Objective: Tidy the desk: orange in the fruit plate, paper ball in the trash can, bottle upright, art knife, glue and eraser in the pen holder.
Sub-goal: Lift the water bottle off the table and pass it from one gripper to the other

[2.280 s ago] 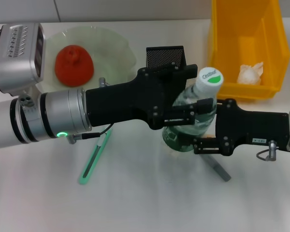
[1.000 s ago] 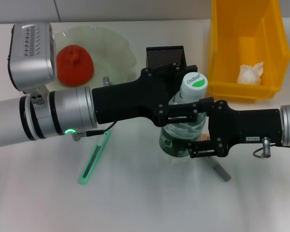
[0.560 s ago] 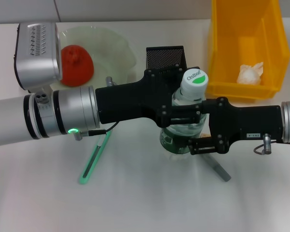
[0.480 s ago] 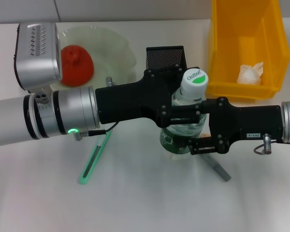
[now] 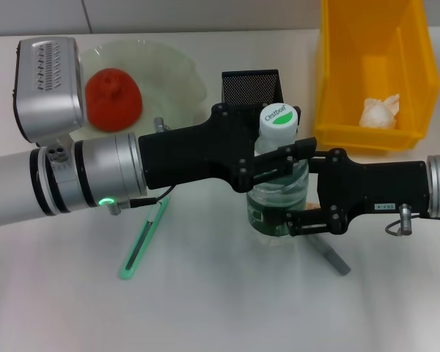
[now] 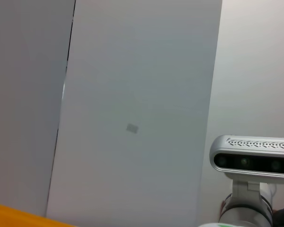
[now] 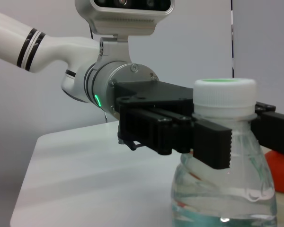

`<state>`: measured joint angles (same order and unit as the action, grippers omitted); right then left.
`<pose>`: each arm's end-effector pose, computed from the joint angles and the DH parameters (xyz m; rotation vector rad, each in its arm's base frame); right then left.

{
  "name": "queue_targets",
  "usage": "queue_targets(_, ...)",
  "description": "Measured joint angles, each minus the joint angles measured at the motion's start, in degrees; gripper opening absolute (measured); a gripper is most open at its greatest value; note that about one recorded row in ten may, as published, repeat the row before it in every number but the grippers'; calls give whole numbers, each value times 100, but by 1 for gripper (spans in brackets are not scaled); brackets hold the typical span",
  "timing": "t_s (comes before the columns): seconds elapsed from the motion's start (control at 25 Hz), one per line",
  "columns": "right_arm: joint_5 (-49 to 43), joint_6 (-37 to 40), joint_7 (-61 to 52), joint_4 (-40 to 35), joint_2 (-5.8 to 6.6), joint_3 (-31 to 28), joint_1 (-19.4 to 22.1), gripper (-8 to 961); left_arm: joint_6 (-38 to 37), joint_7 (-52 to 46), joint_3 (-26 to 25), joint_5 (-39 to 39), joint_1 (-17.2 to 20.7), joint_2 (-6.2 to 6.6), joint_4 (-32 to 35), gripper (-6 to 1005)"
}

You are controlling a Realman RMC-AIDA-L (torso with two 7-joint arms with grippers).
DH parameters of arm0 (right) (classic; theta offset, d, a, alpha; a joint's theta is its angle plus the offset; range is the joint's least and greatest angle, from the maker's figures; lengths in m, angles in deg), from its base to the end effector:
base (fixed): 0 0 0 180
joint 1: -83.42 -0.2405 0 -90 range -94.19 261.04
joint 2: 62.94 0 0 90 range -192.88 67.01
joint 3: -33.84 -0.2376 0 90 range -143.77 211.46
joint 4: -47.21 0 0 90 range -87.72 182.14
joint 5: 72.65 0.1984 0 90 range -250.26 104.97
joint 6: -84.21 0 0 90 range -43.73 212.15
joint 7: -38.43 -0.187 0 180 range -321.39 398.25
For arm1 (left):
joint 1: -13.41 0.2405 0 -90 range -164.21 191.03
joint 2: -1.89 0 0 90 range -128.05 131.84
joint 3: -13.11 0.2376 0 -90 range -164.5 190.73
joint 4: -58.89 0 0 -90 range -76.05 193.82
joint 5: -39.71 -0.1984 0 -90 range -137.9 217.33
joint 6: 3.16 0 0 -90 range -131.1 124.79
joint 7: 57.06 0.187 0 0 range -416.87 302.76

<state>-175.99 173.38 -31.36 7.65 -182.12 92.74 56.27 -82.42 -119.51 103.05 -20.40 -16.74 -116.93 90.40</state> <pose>0.2001 0.2995 -0.0576 -2.9056 0.2778 0.7057 -0.1276 0.3055 -0.0862 -2.7623 -0.2894 -1.1511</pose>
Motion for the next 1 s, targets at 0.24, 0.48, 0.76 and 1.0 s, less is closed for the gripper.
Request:
queue_targets(0.24,-1,0,0,1,-7,0,18,750,-11,3,13,-3,7,0,10,457)
queue_targets(0.48,-1,4,1,8,-9,-1,30,750,-18,6,19,-9,26,0,19,439)
queue_targets(0.76,45,-75,63,39,-18,-1,23,750,-34,7,7,-8,62,0,21,440)
queue_targets(1.0,63,-107,80,79,-29,3,-2,749,-81,14,-12,-15,65,1,24,439)
